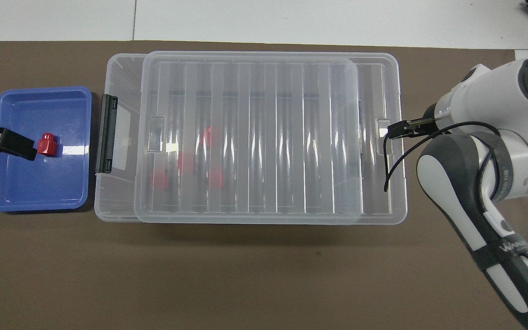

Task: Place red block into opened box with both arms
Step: 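Slide the clear lid away from the blue tray with the right gripper, then lower the left gripper onto the red block in the blue tray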

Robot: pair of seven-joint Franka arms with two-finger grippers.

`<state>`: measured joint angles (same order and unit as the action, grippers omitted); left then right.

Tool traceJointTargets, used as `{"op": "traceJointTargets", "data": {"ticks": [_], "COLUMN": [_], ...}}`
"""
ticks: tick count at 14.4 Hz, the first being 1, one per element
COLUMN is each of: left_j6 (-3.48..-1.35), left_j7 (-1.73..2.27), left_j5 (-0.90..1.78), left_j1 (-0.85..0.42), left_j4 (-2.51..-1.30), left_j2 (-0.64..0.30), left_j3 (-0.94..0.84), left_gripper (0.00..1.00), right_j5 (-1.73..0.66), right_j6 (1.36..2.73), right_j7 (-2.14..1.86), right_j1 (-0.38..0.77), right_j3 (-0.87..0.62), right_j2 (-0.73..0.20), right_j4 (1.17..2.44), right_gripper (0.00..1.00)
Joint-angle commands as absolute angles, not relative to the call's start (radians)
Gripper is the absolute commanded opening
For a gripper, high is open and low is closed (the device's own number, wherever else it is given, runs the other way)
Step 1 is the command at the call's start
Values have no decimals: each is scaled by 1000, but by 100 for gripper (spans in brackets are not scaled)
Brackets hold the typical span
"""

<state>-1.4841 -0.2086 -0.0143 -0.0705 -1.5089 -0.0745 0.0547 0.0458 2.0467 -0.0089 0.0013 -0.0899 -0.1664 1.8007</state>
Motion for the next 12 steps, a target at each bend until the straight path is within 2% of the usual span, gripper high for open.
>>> {"op": "traceJointTargets", "data": {"ticks": [1, 4, 7, 10, 12], "left_j6": [-1506, -1531, -1814, -2015, -2184], "left_j7": [-201, -199, -209, -215, -213], "left_j5": [-26, -32, -32, -25, -25], "left_j1": [-77, -71, -3, 52, 60], "left_j4": [-1551, -1549, -1695, -1732, -1813], "left_j2": [-37, -28, -26, -145, -170], "left_j3": [61, 63, 61, 61, 61], "left_gripper": [100, 100, 100, 100, 100], "right_j5": [58, 58, 58, 55, 55], "right_j6": [2023, 2014, 1999, 1990, 1990], "right_j7": [-119, -213, -314, -414, -443], "right_j1": [-8, -8, -8, -9, -8], "right_j3": [-49, -5, 41, 86, 95], "right_j2": [-166, -166, -166, -166, -166], "right_j4": [1792, 1792, 1787, 1786, 1786], "right_gripper": [99, 99, 99, 99, 99]}}
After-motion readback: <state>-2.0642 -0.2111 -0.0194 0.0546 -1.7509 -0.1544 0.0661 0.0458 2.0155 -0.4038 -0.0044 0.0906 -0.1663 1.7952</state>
